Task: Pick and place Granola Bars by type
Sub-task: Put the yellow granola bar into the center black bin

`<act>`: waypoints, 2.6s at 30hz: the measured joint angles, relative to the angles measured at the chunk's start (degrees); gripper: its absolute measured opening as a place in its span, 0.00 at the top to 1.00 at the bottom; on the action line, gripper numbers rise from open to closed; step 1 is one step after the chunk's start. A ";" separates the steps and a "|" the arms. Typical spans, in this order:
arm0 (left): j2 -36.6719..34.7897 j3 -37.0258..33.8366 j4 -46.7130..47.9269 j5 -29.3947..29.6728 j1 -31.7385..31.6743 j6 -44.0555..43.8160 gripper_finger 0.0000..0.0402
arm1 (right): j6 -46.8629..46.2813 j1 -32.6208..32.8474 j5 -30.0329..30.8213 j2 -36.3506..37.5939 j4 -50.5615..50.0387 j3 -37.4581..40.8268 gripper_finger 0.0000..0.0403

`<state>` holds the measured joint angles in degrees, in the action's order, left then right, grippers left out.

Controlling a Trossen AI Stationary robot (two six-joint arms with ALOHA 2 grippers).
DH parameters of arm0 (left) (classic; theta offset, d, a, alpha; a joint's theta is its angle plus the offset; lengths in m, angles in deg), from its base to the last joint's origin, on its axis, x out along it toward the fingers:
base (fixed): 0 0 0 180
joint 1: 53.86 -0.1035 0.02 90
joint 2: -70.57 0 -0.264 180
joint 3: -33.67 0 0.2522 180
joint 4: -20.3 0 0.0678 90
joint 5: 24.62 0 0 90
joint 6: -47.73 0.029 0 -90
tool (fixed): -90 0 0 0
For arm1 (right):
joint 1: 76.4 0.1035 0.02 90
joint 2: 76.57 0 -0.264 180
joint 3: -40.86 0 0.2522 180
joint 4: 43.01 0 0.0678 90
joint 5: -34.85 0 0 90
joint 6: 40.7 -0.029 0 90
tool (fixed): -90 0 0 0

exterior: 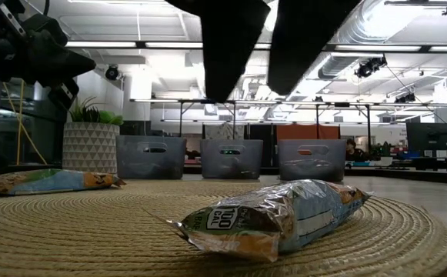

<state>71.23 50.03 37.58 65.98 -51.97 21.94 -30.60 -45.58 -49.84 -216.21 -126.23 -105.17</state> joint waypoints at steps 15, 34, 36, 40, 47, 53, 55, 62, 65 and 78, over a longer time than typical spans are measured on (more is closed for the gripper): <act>0.01 -0.01 0.01 0.00 0.00 0.01 1.00 | -2.53 -0.01 -2.65 -4.11 0.27 0.00 0.59; -0.01 0.00 -0.01 0.00 0.00 -0.01 1.00 | -3.86 0.10 -4.57 -4.17 1.22 0.00 0.59; -0.01 0.00 -0.01 0.00 0.00 0.00 1.00 | -3.82 0.10 -4.42 -4.17 1.39 0.00 0.59; 0.01 -0.01 0.00 0.00 0.00 -0.01 1.00 | -3.67 0.05 -4.88 -4.70 1.69 0.00 0.59; 0.01 -0.01 -0.02 0.00 0.00 -0.01 1.00 | -3.76 0.10 -5.56 -5.94 3.19 0.04 0.59; 0.01 -0.01 -0.06 -0.02 0.00 -0.01 1.00 | -4.06 0.10 -5.06 -6.01 4.16 0.04 0.59; 0.00 -0.01 -0.06 -0.02 0.00 0.01 1.00 | -4.06 0.10 -4.99 -6.01 4.11 0.04 0.59; 0.01 -0.01 -0.06 -0.02 0.00 0.01 1.00 | -4.08 0.10 -5.05 -6.01 4.35 0.04 0.59; 0.00 -0.01 -0.06 -0.04 0.00 0.00 1.00 | -4.08 0.10 -5.05 -6.01 4.41 0.04 0.59; -0.01 -0.01 -0.05 -0.09 0.00 -0.01 1.00 | -6.88 0.07 -7.78 -5.74 7.86 5.26 0.59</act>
<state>71.21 50.02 37.53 65.89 -51.97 21.93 -37.48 -45.51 -57.62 -221.96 -118.36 -99.91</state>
